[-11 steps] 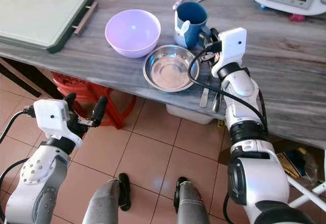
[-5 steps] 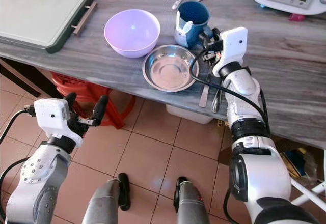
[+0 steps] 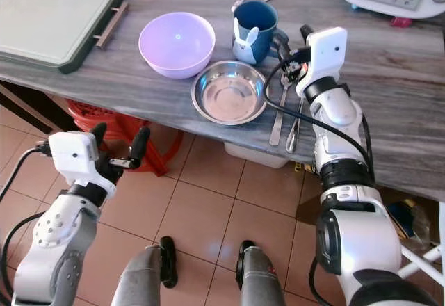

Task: Setting the table

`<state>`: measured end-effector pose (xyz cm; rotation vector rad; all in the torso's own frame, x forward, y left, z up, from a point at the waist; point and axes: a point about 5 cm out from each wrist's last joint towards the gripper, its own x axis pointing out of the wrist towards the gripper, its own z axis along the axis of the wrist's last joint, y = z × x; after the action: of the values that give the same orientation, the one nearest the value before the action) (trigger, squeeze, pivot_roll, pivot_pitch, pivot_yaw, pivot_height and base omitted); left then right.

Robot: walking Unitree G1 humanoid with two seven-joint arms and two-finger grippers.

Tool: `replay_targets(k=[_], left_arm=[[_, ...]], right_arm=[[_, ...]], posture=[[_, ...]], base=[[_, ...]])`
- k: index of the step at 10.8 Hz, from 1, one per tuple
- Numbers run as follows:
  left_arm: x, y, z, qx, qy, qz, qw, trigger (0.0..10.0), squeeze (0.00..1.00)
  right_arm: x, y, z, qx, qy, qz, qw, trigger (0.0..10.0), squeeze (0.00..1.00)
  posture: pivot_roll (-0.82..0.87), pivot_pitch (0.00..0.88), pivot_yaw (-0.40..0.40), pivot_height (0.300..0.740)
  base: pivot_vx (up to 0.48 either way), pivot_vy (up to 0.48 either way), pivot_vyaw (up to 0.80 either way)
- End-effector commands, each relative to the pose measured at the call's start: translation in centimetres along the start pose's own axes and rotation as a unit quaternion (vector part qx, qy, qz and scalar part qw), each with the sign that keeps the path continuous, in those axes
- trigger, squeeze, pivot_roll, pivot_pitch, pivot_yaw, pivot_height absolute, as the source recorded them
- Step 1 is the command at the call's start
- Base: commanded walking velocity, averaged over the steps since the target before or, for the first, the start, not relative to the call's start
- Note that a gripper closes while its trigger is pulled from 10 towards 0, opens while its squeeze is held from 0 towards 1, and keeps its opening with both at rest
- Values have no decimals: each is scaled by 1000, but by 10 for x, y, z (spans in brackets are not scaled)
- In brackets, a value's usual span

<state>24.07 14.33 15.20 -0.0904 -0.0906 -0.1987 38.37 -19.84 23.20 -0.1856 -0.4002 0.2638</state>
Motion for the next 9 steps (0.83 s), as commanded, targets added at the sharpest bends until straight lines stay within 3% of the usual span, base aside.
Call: replay_targets(k=[1, 4, 7, 8, 9], left_arm=[[0, 0, -2, 5, 3, 3, 1000, 10000, 0], [5, 1, -5, 3, -2, 18, 1000, 10000, 0], [16, 14, -7, 23, -8, 73, 997, 10000, 0], [24, 22, -10, 34, -14, 108, 994, 10000, 0], [28, 23, -9, 37, -23, 107, 993, 10000, 0]], right_arm=[[1, -4, 9, -11, -19, -3, 1000, 10000, 1000], [-3, -7, 25, -19, -53, -24, 998, 10000, 1000], [-12, 2, 33, -7, -69, -35, 997, 10000, 1000], [-20, 13, 26, 29, -55, -49, 997, 10000, 0], [-25, 22, 23, 31, -46, -54, 997, 10000, 0]], posture=[[73, 294, 22, 740], [54, 259, 9, 740], [35, 196, 6, 740], [23, 158, -5, 740], [14, 141, -15, 740]], base=[[0, 0, 0], [0, 0, 0], [0, 0, 0], [0, 0, 0], [0, 0, 0]])
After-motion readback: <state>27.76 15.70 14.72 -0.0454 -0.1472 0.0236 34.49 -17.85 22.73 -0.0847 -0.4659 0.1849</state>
